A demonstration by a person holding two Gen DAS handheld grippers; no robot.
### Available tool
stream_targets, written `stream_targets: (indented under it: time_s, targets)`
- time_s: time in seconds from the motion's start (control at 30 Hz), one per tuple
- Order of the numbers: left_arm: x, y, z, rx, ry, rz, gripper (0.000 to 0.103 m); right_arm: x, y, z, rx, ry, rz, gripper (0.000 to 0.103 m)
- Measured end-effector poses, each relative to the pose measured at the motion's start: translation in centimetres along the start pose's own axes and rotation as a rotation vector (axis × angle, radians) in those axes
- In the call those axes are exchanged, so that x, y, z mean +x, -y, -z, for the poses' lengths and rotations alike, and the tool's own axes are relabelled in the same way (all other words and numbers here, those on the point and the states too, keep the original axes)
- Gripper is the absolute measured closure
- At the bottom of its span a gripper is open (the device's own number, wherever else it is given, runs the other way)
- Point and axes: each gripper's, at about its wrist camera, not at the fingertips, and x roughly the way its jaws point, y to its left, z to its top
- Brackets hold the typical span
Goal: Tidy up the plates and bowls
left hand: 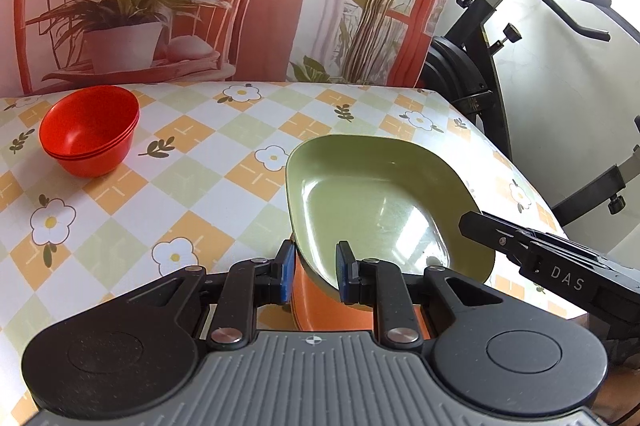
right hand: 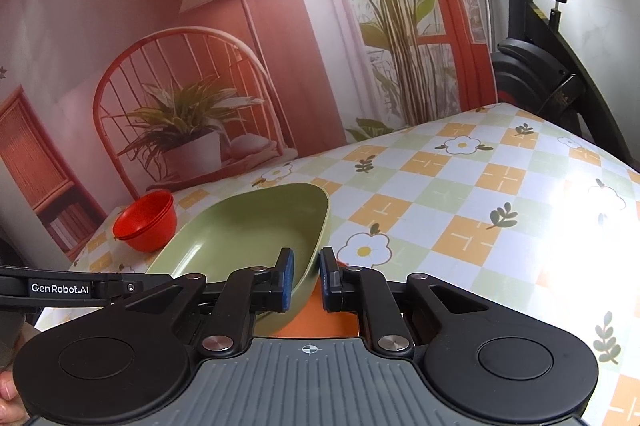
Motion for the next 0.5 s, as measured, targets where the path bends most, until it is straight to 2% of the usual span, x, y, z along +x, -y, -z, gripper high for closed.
stream_targets:
  time_s: [0.37, 0.5]
  targets:
    - [0.7, 0.0, 1.3, 0.016, -0.035, -0.003, 0.081, 0.0, 0.5, 1.9, -0.002, -0.071, 0.006, 0.090]
    - [0.9, 0.5, 1.7, 0.057, -0.034, -0.019, 0.081, -0.1, 0.7, 2.2, -0.012, -0.082, 0.006, 0.090]
